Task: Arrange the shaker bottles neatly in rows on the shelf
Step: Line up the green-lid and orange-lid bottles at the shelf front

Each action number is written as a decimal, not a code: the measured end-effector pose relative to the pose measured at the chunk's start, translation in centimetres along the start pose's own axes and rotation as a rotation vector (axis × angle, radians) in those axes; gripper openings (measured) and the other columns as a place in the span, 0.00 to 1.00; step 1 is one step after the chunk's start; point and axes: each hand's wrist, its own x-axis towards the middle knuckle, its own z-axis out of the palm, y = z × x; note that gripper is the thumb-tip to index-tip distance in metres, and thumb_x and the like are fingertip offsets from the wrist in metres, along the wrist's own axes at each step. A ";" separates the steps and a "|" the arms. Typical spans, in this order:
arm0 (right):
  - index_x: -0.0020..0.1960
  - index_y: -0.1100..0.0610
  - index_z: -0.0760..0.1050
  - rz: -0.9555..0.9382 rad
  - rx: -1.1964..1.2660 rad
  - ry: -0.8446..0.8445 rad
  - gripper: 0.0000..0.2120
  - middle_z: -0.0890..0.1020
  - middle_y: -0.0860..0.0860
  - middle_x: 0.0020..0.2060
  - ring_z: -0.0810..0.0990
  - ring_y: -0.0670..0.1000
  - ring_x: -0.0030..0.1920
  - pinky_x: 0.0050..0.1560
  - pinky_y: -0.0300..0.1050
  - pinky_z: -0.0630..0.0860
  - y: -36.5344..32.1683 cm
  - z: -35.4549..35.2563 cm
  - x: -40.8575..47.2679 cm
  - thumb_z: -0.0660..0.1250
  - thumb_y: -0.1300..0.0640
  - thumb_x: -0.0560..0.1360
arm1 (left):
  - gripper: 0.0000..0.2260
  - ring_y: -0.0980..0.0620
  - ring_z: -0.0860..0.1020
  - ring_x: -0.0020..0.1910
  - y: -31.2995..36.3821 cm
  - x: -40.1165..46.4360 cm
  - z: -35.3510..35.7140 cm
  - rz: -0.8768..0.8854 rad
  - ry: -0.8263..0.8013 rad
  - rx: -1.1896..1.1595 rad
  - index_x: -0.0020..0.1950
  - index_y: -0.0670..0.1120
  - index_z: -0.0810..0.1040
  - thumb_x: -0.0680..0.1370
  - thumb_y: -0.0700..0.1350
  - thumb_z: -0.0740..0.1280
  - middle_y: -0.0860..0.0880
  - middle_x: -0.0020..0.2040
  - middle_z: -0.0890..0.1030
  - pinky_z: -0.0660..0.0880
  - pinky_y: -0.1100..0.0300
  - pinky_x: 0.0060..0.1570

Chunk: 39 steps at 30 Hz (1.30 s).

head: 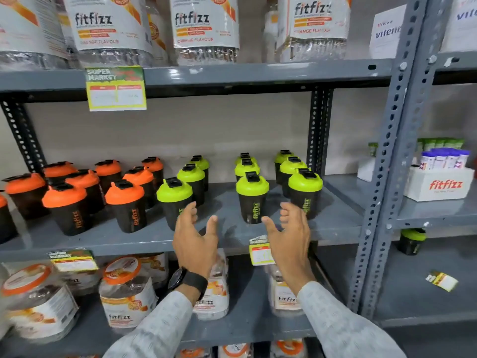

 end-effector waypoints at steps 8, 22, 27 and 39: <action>0.73 0.56 0.73 0.035 0.034 -0.263 0.36 0.80 0.51 0.62 0.79 0.48 0.58 0.60 0.47 0.77 -8.6 12.3 -6.5 0.82 0.50 0.70 | 0.22 0.44 0.76 0.57 -7.9 7.0 -11.5 -0.021 0.083 0.051 0.66 0.45 0.73 0.74 0.45 0.74 0.45 0.59 0.76 0.73 0.50 0.57; 0.77 0.53 0.66 0.182 -0.002 -0.274 0.51 0.81 0.53 0.66 0.80 0.57 0.66 0.63 0.56 0.79 -12.7 19.9 -5.1 0.86 0.49 0.59 | 0.48 0.33 0.71 0.62 -9.5 13.1 -10.5 -0.328 0.066 0.131 0.72 0.42 0.66 0.58 0.51 0.85 0.37 0.63 0.72 0.72 0.40 0.57; 0.75 0.52 0.68 0.188 0.016 -0.233 0.46 0.81 0.53 0.65 0.80 0.57 0.65 0.63 0.52 0.78 -12.5 20.2 -5.3 0.85 0.58 0.62 | 0.45 0.32 0.73 0.61 -10.0 13.9 -9.9 -0.387 0.105 0.126 0.69 0.43 0.67 0.59 0.49 0.85 0.37 0.62 0.73 0.71 0.41 0.58; 0.75 0.54 0.67 0.216 -0.015 -0.028 0.44 0.78 0.54 0.68 0.78 0.58 0.67 0.67 0.55 0.75 -12.7 20.1 -6.7 0.85 0.58 0.64 | 0.35 0.40 0.78 0.60 -12.6 14.2 -13.3 -0.207 -0.071 0.098 0.70 0.48 0.70 0.66 0.51 0.81 0.44 0.61 0.80 0.75 0.44 0.58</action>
